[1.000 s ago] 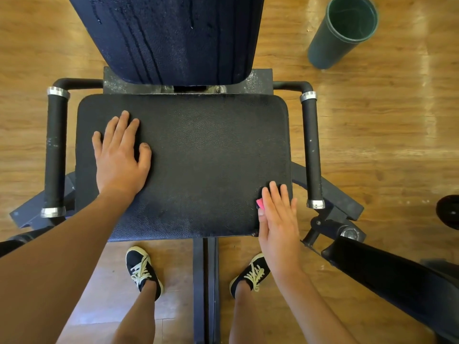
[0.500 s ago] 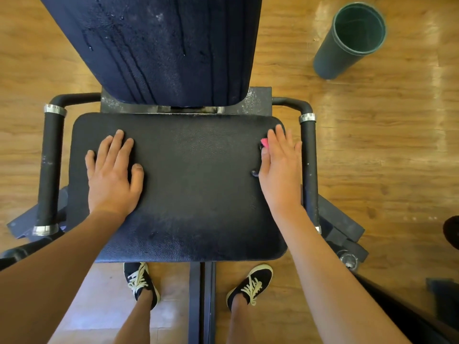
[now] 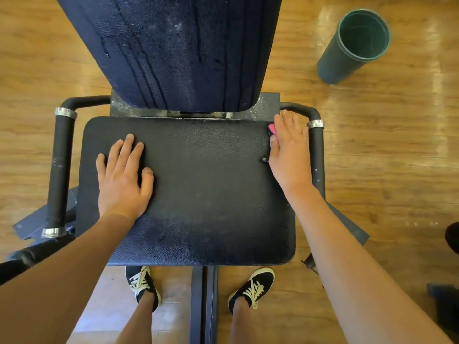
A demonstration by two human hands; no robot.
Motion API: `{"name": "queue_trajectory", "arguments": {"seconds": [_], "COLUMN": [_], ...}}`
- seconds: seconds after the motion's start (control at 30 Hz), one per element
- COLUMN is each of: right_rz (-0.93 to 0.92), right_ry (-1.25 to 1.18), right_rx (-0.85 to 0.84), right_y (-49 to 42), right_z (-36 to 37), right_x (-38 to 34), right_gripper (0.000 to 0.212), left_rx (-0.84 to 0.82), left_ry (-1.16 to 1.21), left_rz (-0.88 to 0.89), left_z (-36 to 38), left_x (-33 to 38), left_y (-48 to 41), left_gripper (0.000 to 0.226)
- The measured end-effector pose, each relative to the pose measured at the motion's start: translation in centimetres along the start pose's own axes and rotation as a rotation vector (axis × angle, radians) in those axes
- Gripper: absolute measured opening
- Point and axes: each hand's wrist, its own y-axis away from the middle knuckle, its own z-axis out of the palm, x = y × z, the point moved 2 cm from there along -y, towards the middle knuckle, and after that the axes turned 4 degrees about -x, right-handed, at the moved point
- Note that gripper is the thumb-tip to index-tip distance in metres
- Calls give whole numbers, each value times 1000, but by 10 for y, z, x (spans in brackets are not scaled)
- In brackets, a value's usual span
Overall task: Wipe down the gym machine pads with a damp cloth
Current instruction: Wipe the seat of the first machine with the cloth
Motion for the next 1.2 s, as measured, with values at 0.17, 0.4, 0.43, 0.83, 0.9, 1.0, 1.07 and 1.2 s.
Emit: {"name": "queue_trajectory", "arguments": {"seconds": [0.17,0.4,0.43,0.83,0.9,1.0,1.07,1.2], "right_rz": [11,-8,-16,0,21,41,52,42], "right_ry": [-56,-54,-55,-89,-102,-92,-78,-62], "right_rx": [-5,11,11,32,31,34,34,47], "right_y": [35,40,34,19,35,54,56,34], "right_z": [7,10,9,6,9,14,16,12], "right_x": [2,6,5,8,11,14,15,10], "right_gripper": [50,47,46,46,48,49,49,46], "left_rx": [4,7,6,3,1,0,-5,-10], "left_ry": [6,10,5,5,9,15,20,18], "left_rz": [2,3,4,-2,-1,0,-3,-6], "left_z": [0,0,1,2,1,-1,-2,-2], "left_x": [-1,-2,-4,-3,-1,1,2,3], "left_y": [0,-1,-1,1,1,0,1,1], "left_gripper": [54,53,53,53,53,53,53,54]}}
